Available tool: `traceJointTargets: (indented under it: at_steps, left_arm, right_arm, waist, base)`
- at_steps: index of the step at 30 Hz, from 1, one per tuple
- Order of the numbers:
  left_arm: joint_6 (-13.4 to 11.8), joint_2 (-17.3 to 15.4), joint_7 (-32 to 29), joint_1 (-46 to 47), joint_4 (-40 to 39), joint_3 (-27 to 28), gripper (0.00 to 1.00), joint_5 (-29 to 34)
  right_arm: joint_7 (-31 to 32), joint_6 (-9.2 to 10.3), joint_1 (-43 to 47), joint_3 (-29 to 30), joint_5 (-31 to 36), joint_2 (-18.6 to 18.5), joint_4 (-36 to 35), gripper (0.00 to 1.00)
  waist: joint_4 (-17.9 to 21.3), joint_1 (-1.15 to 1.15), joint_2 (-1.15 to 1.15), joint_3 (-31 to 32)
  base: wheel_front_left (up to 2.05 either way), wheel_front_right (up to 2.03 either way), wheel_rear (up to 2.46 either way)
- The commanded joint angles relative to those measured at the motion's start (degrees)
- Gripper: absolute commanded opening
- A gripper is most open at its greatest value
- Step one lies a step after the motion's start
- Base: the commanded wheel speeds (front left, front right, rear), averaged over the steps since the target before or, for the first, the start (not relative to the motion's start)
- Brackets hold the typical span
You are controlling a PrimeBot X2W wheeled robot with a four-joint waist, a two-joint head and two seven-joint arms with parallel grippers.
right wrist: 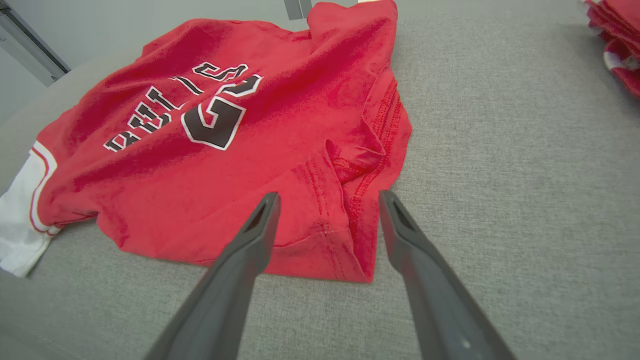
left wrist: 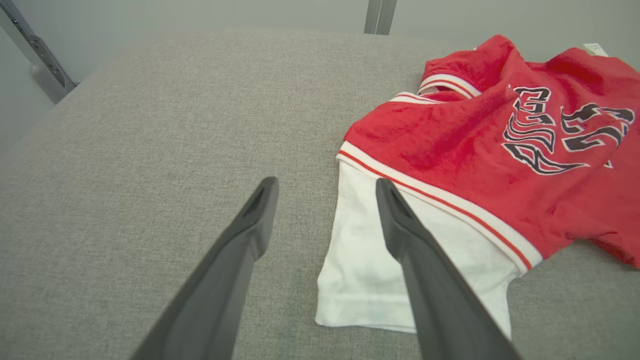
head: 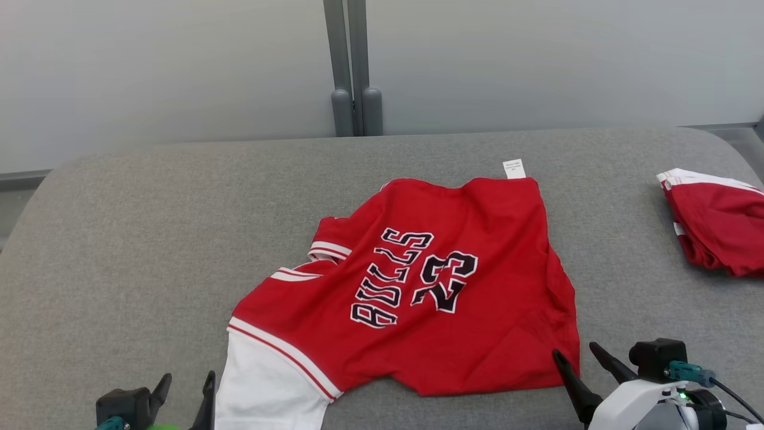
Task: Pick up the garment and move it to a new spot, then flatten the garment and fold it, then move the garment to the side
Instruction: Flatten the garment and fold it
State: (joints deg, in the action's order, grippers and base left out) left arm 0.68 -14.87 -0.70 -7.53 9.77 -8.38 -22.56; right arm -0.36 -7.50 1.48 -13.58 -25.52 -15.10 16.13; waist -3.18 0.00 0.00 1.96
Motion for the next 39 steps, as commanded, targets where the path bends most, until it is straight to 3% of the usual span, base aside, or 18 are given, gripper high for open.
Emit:
traceJointTargets:
  at_steps: [1,12,31,32,34,35,36,38,39]
  left_arm:
    - [0.38,-0.44,-1.40,-0.15,0.38,-0.04,1.00,-0.96]
    - [3.31,-0.94,-11.63,1.54,5.21,-3.09,1.00,-4.65]
    - [3.91,-0.46,-10.27,6.65,15.50,-4.69,1.00,-5.13]
    - [4.23,-0.29,-10.35,6.68,15.92,-4.77,1.00,-5.71]
    - [4.56,-0.31,-10.33,6.75,16.24,-5.05,0.36,-6.08]
    - [4.73,-0.35,-10.28,6.79,16.27,-5.19,0.00,-6.20]
    - [4.95,-0.46,-10.26,6.75,16.16,-5.37,0.00,-6.42]
    - [5.08,-0.73,-9.67,6.59,15.34,-5.49,0.00,-6.73]
    - [5.14,-0.92,-9.31,6.49,14.87,-5.32,0.00,-6.71]
  right_arm:
    - [0.90,0.02,-0.94,-0.28,-0.88,-0.16,0.41,1.00]
    - [6.25,0.01,-1.90,-0.95,-1.82,0.24,2.91,1.00]
    - [5.92,0.01,-4.90,-4.33,-2.52,0.24,2.63,1.00]
    - [5.77,0.01,-5.00,-4.61,-2.69,0.12,2.66,0.83]
    - [5.63,0.01,-5.04,-5.05,-3.06,-0.05,2.70,0.46]
    - [5.43,0.01,-5.05,-5.16,-3.23,-0.13,2.72,0.41]
    - [5.25,0.01,-5.06,-5.34,-3.33,-0.22,2.79,0.23]
    - [5.01,0.01,-5.03,-5.65,-3.89,-0.33,2.81,0.00]
    - [4.72,0.01,-4.99,-5.70,-4.01,-0.44,2.78,0.00]
  waist:
    - [-0.60,0.00,0.00,-0.39]
    - [-1.61,0.00,0.00,-2.00]
    - [0.12,0.00,0.00,-4.13]
    - [0.19,0.00,0.00,-4.09]
    - [0.26,0.00,0.00,-4.05]
    - [0.27,0.00,0.00,-4.07]
    - [0.28,0.00,0.00,-4.05]
    - [0.29,0.00,0.00,-3.96]
    - [0.27,0.00,0.00,-3.91]
  base:
    - [0.00,0.00,0.00]
    - [0.00,0.00,0.00]
    - [0.00,0.00,0.00]
    - [0.00,0.00,0.00]
    - [0.00,0.00,0.00]
    - [0.00,0.00,0.00]
    - [0.00,0.00,0.00]
    - [0.00,0.00,0.00]
    - [0.00,0.00,0.00]
